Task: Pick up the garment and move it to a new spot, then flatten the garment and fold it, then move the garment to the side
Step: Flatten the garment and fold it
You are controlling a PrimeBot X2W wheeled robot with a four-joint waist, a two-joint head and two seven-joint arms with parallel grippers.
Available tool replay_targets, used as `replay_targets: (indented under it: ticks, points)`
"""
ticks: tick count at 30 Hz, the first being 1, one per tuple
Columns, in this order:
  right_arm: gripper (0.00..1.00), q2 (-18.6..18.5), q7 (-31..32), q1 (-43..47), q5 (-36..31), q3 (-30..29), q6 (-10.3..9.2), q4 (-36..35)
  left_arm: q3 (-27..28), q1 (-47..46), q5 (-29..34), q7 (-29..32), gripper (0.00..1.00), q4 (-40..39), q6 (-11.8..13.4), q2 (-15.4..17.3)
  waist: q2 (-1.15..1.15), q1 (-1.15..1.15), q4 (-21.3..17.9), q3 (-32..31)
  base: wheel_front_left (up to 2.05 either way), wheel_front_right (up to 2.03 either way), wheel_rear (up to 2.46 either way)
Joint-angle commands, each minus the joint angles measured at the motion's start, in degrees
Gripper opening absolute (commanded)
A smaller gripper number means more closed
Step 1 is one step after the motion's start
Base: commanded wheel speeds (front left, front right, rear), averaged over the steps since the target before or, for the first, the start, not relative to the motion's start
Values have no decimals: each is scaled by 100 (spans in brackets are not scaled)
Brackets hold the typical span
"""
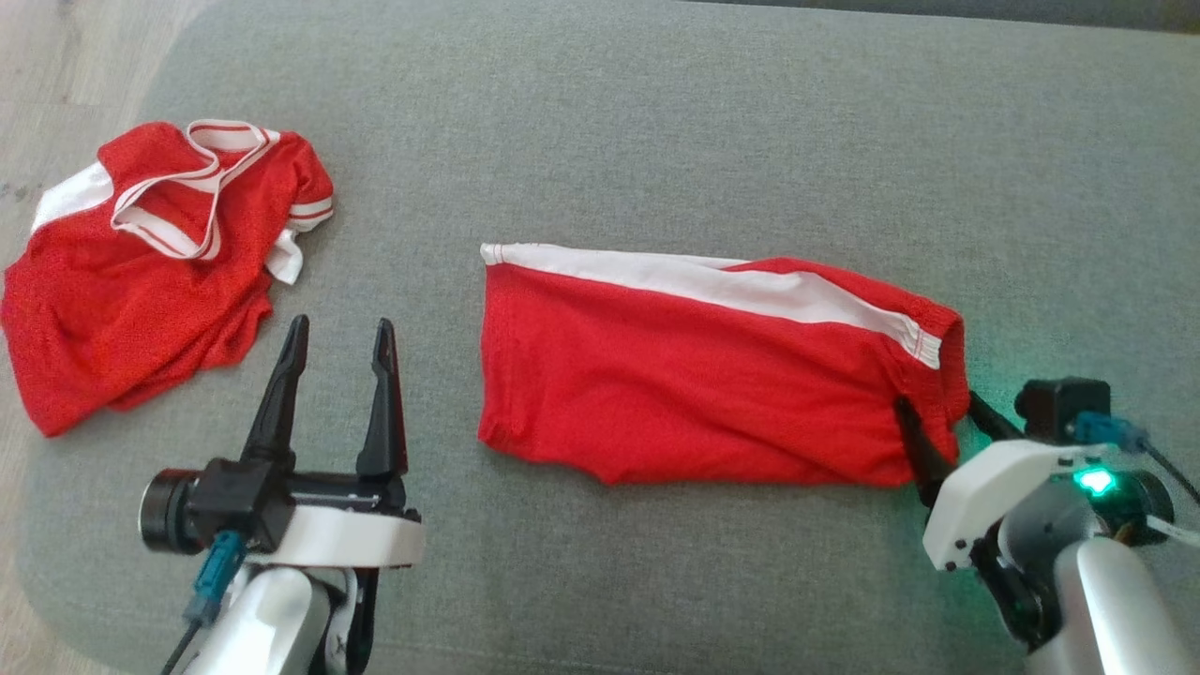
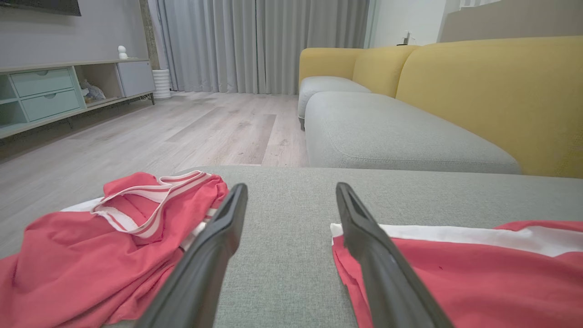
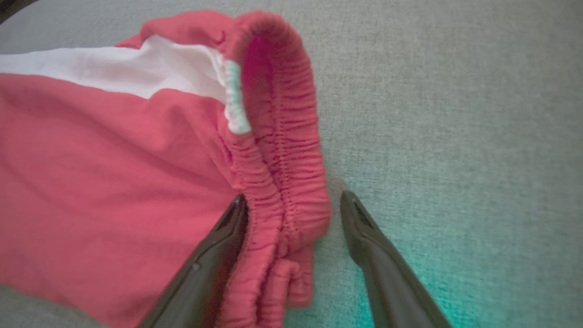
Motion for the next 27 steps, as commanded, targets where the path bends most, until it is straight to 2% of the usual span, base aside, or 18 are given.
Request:
replay_targets:
  ticks: [1, 3, 4, 5, 10, 19, 24, 27]
  points:
    - [100, -38, 73, -157, 30, 121, -4, -66, 264, -285, 47, -52, 100, -156, -15, 86, 0, 0, 0, -1, 0, 0, 0]
    - [100, 1, 206, -132, 155, 224, -4, 20, 316, -274, 86, -53, 100, -180, -41, 46, 0, 0, 7, -3, 0, 0, 0]
    - [73, 15, 287, -126, 245, 274, -4, 59, 346, -268, 111, -53, 100, -199, -51, 27, 0, 0, 8, -5, 0, 0, 0]
    - [0, 17, 310, -131, 308, 330, -4, 61, 374, -257, 135, -53, 100, -213, -63, 9, 0, 0, 7, -10, 0, 0, 0]
    - [0, -3, 309, -81, 642, 316, -4, -118, 506, -160, 202, -54, 100, -191, -129, -45, 0, 0, -51, -88, 0, 0, 0]
    - [0, -358, 654, 347, 862, -395, -4, -988, 681, 8, 272, -54, 100, -148, -190, -83, 0, 0, -321, -251, 0, 0, 0]
    - [0, -417, 1222, 307, 1060, -470, -4, -1566, 710, 71, 290, -54, 100, -124, -208, -60, 0, 0, -497, -314, 0, 0, 0]
    - [0, -135, 1812, 167, 1736, -415, -4, -1918, 690, 72, 294, -54, 100, -115, -210, -65, 0, 0, -541, -327, 0, 0, 0]
